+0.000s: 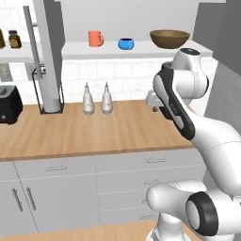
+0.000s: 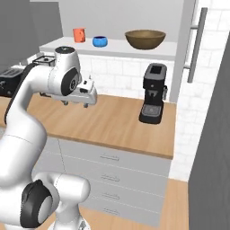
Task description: Gather all objects into one cabinet and sort the glasses and bowls to opposite sides.
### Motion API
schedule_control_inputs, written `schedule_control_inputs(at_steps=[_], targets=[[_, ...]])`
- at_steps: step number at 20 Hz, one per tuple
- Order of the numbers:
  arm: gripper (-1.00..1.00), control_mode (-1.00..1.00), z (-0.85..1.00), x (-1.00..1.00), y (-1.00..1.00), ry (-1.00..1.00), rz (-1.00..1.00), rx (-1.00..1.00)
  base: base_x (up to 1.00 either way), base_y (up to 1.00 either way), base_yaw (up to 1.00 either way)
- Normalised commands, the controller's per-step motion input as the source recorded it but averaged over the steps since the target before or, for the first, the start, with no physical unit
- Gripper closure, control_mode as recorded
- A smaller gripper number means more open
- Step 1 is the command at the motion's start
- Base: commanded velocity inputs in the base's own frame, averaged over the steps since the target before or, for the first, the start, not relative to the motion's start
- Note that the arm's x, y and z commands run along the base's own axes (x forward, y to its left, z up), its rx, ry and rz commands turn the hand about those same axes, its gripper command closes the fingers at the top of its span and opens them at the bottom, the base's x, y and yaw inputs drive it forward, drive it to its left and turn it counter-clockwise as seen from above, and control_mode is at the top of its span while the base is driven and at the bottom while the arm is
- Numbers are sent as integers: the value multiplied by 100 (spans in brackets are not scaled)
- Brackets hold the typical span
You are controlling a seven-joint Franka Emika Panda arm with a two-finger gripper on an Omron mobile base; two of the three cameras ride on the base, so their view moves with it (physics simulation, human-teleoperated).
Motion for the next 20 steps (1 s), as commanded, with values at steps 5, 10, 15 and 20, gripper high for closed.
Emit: schedule_control_inputs(at_steps=[5,10,15,20], targets=[[-100,100,0,0,0,0,0,0,-24,39,10],[-100,100,0,0,0,0,0,0,-22,65,10],[-100,100,0,0,0,0,0,0,-44,62,7],[-100,100,0,0,0,0,0,0,-49,50,3]])
